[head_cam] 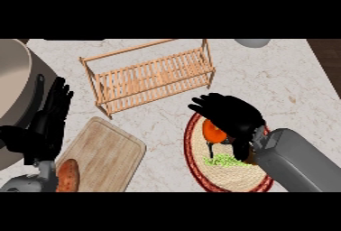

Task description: Pick the squash from the placemat and place it in the tiered shelf

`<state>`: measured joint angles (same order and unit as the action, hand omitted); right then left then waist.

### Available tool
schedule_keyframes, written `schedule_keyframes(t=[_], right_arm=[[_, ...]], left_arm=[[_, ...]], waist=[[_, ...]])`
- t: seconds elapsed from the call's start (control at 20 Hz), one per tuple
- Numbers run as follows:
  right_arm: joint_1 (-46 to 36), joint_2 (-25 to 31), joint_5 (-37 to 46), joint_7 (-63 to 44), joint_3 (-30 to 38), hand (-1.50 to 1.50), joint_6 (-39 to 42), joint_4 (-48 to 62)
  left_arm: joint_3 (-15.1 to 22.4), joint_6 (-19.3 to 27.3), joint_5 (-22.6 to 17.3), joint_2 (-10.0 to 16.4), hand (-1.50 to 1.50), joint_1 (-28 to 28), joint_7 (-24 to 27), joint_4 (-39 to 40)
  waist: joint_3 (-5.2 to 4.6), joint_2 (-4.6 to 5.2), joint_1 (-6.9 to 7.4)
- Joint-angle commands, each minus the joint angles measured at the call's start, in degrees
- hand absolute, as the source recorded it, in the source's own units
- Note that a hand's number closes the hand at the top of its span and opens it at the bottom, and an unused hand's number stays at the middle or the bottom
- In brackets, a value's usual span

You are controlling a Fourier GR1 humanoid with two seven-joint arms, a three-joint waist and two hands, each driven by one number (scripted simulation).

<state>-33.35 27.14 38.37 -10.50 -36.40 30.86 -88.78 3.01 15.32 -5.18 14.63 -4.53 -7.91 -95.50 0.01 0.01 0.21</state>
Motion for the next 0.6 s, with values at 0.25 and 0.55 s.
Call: schedule_keyframes(t=[0.25,0.55], right_arm=[[3.7,-3.2,10.1,9.2,2.9,-1.50,-2.8,8.0],[5.4,-7.9,14.1,11.7,6.1,-1.50,-3.4,10.0]], left_arm=[[-2.1,-2.5,1.0,-1.1,0.00,3.7,1.7,-1.9],[-3.7,-3.0,2.1,-1.7,0.00,-2.8,-3.1,0.4]], waist=[[-0.01,-0.01,0.14],[-0.01,0.00,-0.13]])
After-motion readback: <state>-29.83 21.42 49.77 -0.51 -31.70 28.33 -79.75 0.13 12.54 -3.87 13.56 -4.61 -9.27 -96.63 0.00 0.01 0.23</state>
